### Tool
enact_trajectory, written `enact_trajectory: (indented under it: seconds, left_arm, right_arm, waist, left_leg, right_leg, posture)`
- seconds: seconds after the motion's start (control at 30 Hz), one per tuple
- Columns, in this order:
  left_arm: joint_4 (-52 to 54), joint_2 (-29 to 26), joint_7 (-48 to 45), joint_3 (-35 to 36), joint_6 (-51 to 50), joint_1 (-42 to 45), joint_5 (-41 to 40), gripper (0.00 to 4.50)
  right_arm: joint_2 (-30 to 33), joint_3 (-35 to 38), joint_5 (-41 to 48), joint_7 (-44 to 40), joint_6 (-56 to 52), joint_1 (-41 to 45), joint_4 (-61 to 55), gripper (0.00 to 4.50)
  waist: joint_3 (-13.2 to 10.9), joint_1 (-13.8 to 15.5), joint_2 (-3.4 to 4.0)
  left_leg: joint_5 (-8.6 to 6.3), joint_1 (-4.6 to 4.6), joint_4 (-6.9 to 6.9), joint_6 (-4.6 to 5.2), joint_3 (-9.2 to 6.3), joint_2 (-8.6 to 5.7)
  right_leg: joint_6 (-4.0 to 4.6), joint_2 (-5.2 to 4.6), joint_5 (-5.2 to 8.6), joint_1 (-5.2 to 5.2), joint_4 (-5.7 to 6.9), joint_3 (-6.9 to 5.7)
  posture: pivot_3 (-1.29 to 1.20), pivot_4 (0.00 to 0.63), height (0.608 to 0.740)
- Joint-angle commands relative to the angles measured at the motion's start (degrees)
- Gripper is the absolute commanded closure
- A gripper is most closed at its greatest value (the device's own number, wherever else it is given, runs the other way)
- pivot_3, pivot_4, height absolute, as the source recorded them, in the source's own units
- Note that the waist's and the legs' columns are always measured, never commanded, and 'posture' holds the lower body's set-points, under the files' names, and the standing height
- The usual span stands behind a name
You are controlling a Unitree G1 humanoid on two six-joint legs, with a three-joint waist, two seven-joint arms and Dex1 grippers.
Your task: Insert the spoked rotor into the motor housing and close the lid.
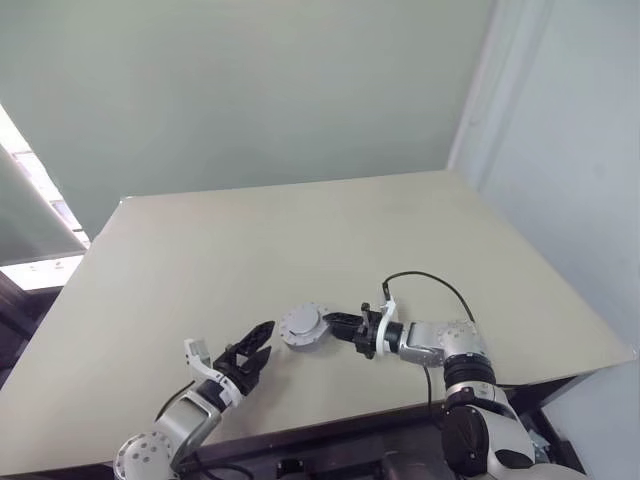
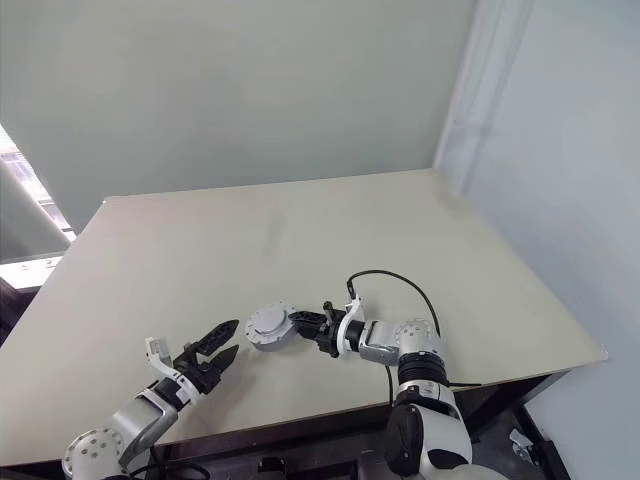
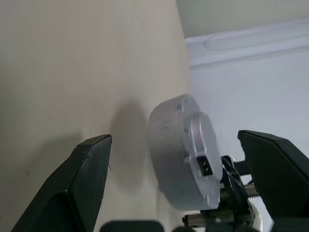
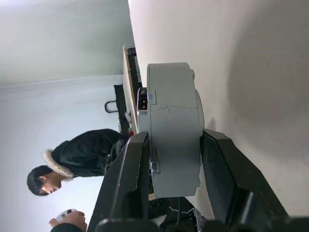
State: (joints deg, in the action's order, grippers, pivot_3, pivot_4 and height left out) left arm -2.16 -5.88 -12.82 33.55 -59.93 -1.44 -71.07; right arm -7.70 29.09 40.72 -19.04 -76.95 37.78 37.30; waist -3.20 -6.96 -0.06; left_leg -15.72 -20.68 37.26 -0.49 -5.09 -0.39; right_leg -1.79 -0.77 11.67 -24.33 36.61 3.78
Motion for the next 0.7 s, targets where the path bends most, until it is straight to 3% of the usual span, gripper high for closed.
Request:
enact_trajectory:
  seconds: [0.03, 0.33, 0.7]
  left_arm:
    - [1.48, 1.04, 0.26, -0.95, 0.56, 1.17, -3.20, 0.00]
    - [-1.22, 5.20, 1.03, -3.65, 1.89, 3.38, -6.35, 0.00]
    - [-3.93, 5.78, 0.37, -5.88, 3.41, 4.83, -5.53, 0.00]
  right_arm:
    - [-3.04, 0.39, 4.10, -0.44, -0.41, 3.46, -3.06, 3.21]
    - [-3.42, -0.98, 5.54, 0.57, -0.69, 3.04, -4.22, 3.21]
    - [-3.26, -1.47, 6.37, 1.24, -1.06, 2.72, -5.02, 3.21]
  waist:
    - [0.00, 0.02, 0.00]
    - [0.00, 0.22, -0.01]
    - [0.01, 0.22, -0.01]
  left_leg:
    - [0.00, 0.00, 0.00, 0.00, 0.00, 0.00]
    - [0.00, -0.02, 0.04, 0.00, 0.01, -0.02]
    - [0.00, -0.03, 0.07, 0.00, 0.01, -0.02]
  right_leg:
    - [0.00, 0.00, 0.00, 0.00, 0.00, 0.00]
    - [0.00, 0.00, 0.00, 0.00, 0.02, 0.01]
    - [0.00, 0.00, 0.00, 0.01, 0.03, 0.02]
  posture:
    - [0.00, 0.000, 0.740]
    - [0.00, 0.000, 0.740]
    - [0.00, 0.000, 0.740]
